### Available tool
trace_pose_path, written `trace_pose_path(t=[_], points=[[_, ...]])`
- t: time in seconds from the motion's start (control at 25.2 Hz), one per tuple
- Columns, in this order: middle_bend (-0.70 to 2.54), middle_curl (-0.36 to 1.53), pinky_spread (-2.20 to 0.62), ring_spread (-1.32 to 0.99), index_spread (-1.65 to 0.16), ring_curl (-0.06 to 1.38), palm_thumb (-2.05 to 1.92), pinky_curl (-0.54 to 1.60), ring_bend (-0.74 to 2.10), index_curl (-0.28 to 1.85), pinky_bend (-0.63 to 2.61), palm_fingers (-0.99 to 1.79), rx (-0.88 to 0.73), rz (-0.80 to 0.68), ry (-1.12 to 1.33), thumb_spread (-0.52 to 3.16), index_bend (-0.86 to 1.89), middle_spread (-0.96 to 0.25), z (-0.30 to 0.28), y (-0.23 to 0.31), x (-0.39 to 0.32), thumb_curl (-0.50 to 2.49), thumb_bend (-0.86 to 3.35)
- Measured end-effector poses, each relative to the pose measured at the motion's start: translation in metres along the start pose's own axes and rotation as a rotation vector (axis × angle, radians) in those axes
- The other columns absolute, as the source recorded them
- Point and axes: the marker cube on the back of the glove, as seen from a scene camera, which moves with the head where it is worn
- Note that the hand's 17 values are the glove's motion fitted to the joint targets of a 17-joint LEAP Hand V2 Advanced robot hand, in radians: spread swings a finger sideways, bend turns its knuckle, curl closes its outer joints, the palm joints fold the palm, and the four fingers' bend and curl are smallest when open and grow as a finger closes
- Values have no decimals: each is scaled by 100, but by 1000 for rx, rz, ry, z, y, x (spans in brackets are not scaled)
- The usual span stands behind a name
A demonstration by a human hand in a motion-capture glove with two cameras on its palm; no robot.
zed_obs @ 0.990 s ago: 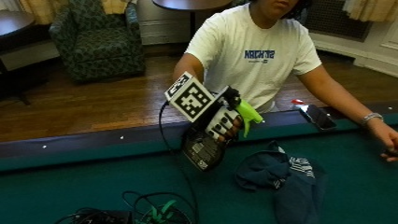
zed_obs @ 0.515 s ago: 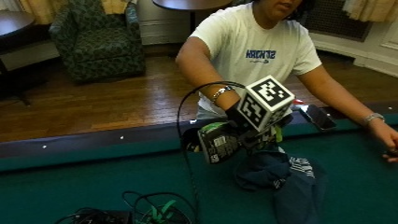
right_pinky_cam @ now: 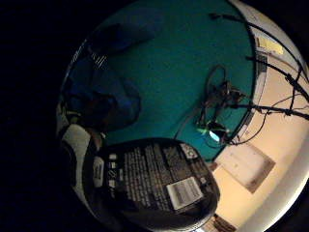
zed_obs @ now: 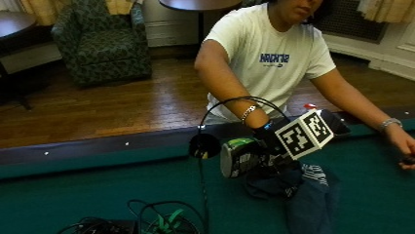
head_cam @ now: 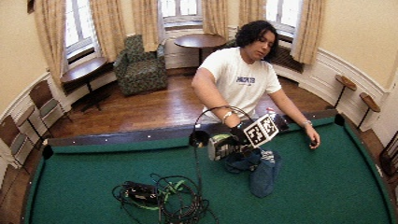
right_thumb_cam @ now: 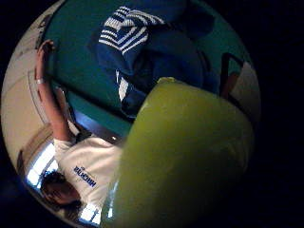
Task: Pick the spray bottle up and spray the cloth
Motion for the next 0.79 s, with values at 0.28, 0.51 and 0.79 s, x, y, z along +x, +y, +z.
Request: trace_pose_path(t=[0.28, 0.51, 0.79], points=[[68, 57, -32, -22, -26, 49, 90, 39, 73, 58, 40, 138, -15, 7, 7, 28, 42, -20, 4, -5, -1, 78, -3], [67, 57, -32, -22, -26, 49, 89, 39, 74, 59, 40, 139, 100, 8, -132, 28, 41, -20, -14, 3, 7, 78, -3], [68, 57, -32, -22, -26, 48, 89, 39, 74, 59, 40, 138, 428, -59, -540, 28, 41, -20, -58, 37, 23, 79, -3]])
